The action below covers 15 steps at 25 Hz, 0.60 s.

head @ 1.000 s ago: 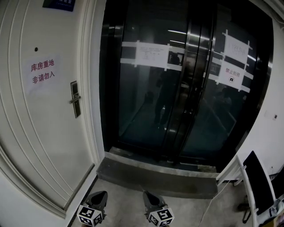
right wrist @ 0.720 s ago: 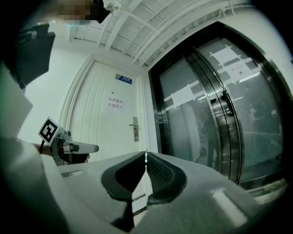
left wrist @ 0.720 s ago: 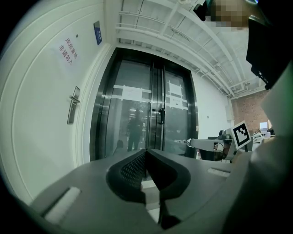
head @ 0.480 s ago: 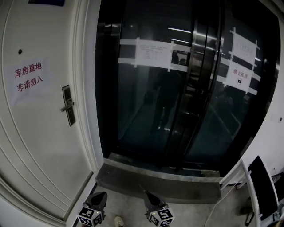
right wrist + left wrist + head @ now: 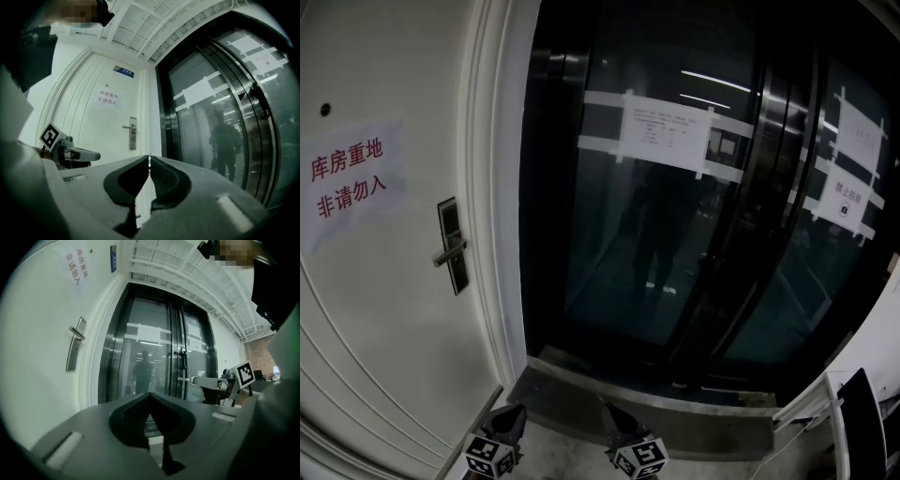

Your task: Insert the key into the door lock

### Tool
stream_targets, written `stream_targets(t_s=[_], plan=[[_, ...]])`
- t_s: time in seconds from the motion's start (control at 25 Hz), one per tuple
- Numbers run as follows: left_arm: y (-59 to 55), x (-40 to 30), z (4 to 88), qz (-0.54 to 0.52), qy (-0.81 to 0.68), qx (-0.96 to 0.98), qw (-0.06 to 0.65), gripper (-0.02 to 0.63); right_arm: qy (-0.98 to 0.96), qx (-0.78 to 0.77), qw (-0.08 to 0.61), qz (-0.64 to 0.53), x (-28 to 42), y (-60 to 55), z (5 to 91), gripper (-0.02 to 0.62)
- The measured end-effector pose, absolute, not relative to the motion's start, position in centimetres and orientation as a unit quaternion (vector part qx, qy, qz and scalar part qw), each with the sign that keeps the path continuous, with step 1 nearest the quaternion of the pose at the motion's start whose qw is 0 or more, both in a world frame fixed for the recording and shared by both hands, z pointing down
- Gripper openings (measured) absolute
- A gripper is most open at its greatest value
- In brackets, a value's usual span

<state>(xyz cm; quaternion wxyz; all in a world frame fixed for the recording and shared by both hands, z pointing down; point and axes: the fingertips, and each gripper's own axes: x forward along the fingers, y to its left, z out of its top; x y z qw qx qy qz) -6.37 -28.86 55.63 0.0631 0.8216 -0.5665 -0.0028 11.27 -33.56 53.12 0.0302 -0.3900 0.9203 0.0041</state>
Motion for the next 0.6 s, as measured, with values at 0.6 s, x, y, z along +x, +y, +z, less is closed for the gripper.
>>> stream_targets(t_s=[0.6], plan=[[-30.6,-20.0,56.1,-0.017,-0.667,0.743,0.053,0.002,0.925,-0.267,-0.016,0.269,-3.6,-43.1,44.9,0.011]])
